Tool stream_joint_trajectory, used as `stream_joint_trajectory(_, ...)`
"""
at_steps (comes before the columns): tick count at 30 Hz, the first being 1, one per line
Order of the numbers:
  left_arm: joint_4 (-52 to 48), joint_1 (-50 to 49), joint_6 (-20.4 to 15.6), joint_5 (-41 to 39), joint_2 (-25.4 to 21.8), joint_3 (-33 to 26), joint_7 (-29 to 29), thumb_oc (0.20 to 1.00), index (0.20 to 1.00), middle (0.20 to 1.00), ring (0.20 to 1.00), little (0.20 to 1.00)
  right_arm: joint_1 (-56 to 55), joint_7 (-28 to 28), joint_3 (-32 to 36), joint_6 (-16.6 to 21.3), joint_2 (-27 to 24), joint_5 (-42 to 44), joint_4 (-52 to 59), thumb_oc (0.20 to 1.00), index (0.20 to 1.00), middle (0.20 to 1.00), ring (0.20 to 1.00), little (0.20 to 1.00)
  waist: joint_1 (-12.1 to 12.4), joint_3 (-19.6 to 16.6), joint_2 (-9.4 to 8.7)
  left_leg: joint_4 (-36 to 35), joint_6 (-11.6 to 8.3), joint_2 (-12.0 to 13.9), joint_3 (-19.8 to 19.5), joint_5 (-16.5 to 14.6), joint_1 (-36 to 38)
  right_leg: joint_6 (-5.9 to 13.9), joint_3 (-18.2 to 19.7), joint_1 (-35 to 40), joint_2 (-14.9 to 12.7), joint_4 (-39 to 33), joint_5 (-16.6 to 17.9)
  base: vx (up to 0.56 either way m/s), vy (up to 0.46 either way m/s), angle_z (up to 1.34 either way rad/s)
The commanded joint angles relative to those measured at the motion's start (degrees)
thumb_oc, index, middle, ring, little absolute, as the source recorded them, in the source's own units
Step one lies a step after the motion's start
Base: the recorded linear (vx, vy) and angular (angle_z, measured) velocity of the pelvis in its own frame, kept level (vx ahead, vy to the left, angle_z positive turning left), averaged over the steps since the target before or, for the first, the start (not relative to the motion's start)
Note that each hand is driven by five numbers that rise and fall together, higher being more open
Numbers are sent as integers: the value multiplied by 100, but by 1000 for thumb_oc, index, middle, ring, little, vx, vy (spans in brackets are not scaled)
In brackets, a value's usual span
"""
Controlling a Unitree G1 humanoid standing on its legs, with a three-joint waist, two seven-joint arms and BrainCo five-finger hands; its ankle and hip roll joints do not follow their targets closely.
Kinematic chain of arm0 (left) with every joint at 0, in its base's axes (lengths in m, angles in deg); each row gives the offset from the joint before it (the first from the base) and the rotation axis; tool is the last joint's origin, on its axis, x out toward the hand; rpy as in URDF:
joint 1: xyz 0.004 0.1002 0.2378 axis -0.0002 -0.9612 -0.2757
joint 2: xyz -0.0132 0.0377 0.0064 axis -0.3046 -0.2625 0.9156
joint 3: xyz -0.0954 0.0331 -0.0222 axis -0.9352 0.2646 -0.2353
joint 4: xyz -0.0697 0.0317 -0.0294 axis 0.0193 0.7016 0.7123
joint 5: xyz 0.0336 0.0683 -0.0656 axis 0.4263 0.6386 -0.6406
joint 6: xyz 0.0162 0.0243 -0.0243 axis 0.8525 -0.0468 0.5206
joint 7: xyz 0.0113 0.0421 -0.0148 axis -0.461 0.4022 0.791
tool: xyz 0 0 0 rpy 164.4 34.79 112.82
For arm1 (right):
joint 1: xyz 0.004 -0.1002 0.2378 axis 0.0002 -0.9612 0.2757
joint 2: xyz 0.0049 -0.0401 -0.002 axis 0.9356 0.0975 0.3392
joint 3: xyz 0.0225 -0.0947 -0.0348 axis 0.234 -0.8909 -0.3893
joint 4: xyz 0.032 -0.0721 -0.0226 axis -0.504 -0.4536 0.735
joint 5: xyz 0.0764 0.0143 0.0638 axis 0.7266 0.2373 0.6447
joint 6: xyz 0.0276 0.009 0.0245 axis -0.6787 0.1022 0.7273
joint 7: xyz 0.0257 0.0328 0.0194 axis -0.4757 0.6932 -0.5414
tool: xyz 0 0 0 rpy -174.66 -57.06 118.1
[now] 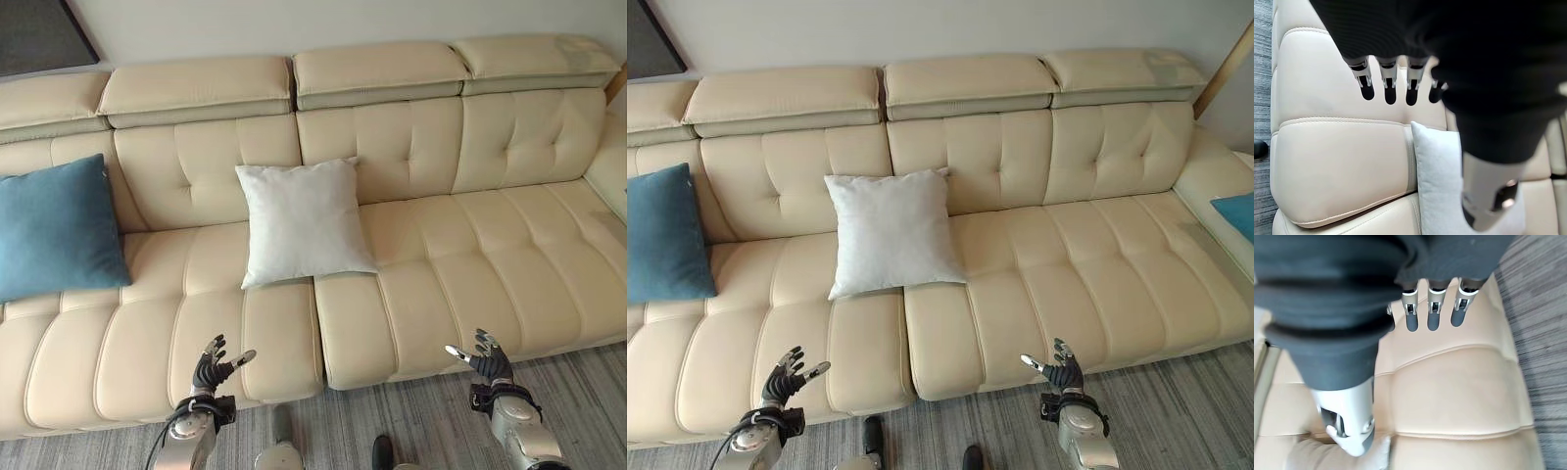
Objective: Pick up all the scattered cushions and arrange them neatly on the sofa.
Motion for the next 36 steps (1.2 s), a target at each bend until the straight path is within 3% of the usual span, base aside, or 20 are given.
stream_joint_trajectory(1, -78, 464, -150, -130, -460, -179, -108, 1000, 1000, 1000, 1000, 1000, 306, -112, 35, 179, 44, -1, 304, 1000, 1000, 1000, 1000, 1000, -3, 341, -310, 39, -24, -600, -135, -271, -449, 128, -231, -10, -244, 655, -1011, -231, -90, 39)
stream_joint_trajectory(3, -54, 496, -154, -138, -440, -175, -134, 1000, 1000, 1000, 1000, 1000, 354, -108, -17, 175, 62, 32, 256, 1000, 1000, 1000, 1000, 1000, -54, 380, -359, 318, 56, -656, -244, -512, -444, 120, -334, -153, -324, 705, -908, -239, -94, 37)
stream_joint_trajectory(4, -60, 469, -151, -128, -436, -176, -119, 1000, 1000, 1000, 1000, 1000, 342, -85, -34, 166, 68, 38, 282, 1000, 1000, 1000, 1000, 1000, -84, 372, -412, 506, 112, -700, -294, -725, -379, 129, -350, -177, -398, 693, -860, -186, -61, 51)
stream_joint_trajectory(5, -69, 437, -144, -141, -418, -179, -88, 1000, 1000, 1000, 1000, 1000, 360, -27, -89, 176, 72, 59, 312, 1000, 1000, 1000, 1000, 1000, -126, 360, -493, 929, 175, -772, -426, -1143, -284, 127, -365, -224, -516, 637, -741, -151, -26, 38)
stream_joint_trajectory(6, -82, 430, -135, -145, -407, -159, -69, 1000, 1000, 1000, 1000, 1000, 376, -2, -119, 176, 63, 54, 326, 1000, 1000, 1000, 1000, 1000, -144, 346, -520, 1125, 190, -808, -487, -1344, -228, 115, -360, -249, -565, 609, -692, -118, -11, 17)
stream_joint_trajectory(7, -82, 433, -135, -145, -407, -160, -69, 1000, 1000, 1000, 1000, 1000, 378, -2, -118, 176, 63, 54, 325, 1000, 1000, 1000, 1000, 1000, -149, 336, -518, 1125, 192, -809, -493, -1330, -249, 114, -365, -264, -564, 603, -678, -77, 35, -9)
stream_joint_trajectory(8, -93, 416, -149, -193, -367, -137, -48, 1000, 1000, 1000, 1000, 1000, 397, 45, -158, 194, 39, 47, 372, 1000, 1000, 1000, 1000, 1000, -180, 321, -537, 1366, 194, -840, -582, -1670, -40, 103, -380, -282, -619, 546, -652, -50, 29, -4)
stream_joint_trajectory(15, -136, 317, -73, -24, -272, 30, 31, 1000, 1000, 1000, 1000, 1000, 323, 72, -122, 158, 64, -24, 387, 1000, 1000, 1000, 1000, 1000, -382, 31, -304, 2, 184, -908, -613, -1500, 788, 203, -457, -394, -538, 506, -528, 4, 132, 20)
stream_joint_trajectory(20, -125, 277, 3, 103, -271, 94, 131, 1000, 1000, 1000, 1000, 1000, 237, 113, -106, 93, 127, -68, 389, 1000, 1000, 1000, 1000, 1000, -430, 3, -294, -108, 278, -1015, -530, -1549, 935, 312, -341, -457, -631, 570, -429, -60, 137, -4)
stream_joint_trajectory(24, 13, 291, 80, 340, -312, 215, 273, 1000, 1000, 1000, 1000, 1000, 113, 113, 6, 3, 279, -34, 294, 1000, 1000, 1000, 1000, 1000, -595, -4, -278, -143, 441, -1173, -154, -1672, 1062, 532, -62, -655, -804, 685, -194, -111, 169, -55)
stream_joint_trajectory(26, 34, 346, 110, 445, -352, 277, 302, 1000, 1000, 1000, 1000, 1000, 102, 88, 35, -28, 345, -68, 254, 1000, 1000, 1000, 1000, 1000, -653, 96, -238, -119, 493, -1154, 104, -1733, 1114, 601, -97, -831, -897, 980, -186, -128, 111, -97)
stream_joint_trajectory(27, -17, 372, 87, 504, -377, 303, 335, 1000, 1000, 1000, 1000, 1000, 138, 59, 51, 11, 391, -72, 281, 1000, 1000, 1000, 1000, 1000, -630, 145, -194, -129, 485, -1074, 494, -1770, 1153, 605, -631, -963, -1129, 1231, -141, -109, 50, -146)
stream_joint_trajectory(28, -16, 377, 87, 504, -378, 303, 335, 1000, 1000, 1000, 1000, 1000, 141, 59, 52, 9, 393, -72, 283, 1000, 1000, 1000, 1000, 1000, -625, 136, -199, -128, 487, -1077, 500, -1758, 1134, 602, -625, -980, -1131, 1224, -125, -102, 31, -192)
stream_joint_trajectory(30, -53, 339, 142, 533, -380, 341, 408, 1000, 1000, 1000, 1000, 1000, 120, 31, 68, -7, 371, -140, 354, 1000, 1000, 1000, 1000, 1000, -632, 122, -136, -168, 431, -969, 985, -1856, 1329, 611, -1631, -929, -1404, 1499, -263, 14, 11, -123)
stream_joint_trajectory(32, -55, 326, 160, 562, -377, 349, 436, 1000, 1000, 1000, 1000, 1000, 101, 29, 65, -23, 358, -161, 359, 1000, 1000, 1000, 1000, 1000, -619, 114, -140, -139, 423, -948, 1124, -1867, 1362, 605, -1845, -938, -1449, 1506, -252, 32, -54, -98)
stream_joint_trajectory(33, -125, 286, 181, 603, -387, 345, 495, 1000, 1000, 1000, 1000, 1000, 84, 17, 81, -41, 325, -204, 338, 1000, 1000, 1000, 1000, 1000, -597, 107, -163, -41, 408, -900, 1447, -1922, 1432, 598, -2400, -906, -1588, 1448, -152, 15, -79, -153)
stream_joint_trajectory(34, -127, 285, 182, 604, -387, 346, 496, 1000, 1000, 1000, 1000, 1000, 81, 18, 82, -43, 326, -205, 341, 1000, 1000, 1000, 1000, 1000, -591, 109, -162, -33, 407, -896, 1452, -1927, 1433, 599, -2397, -903, -1584, 1442, -147, 21, -98, -118)
stream_joint_trajectory(36, -234, 294, 199, 638, -411, 351, 545, 1000, 1000, 1000, 1000, 1000, 52, 28, 101, -65, 287, -250, 367, 1000, 1000, 1000, 1000, 1000, -614, 99, -177, 58, 391, -861, 1712, -1989, 1499, 601, -2787, -887, -1678, 1399, -63, 49, -102, -86)
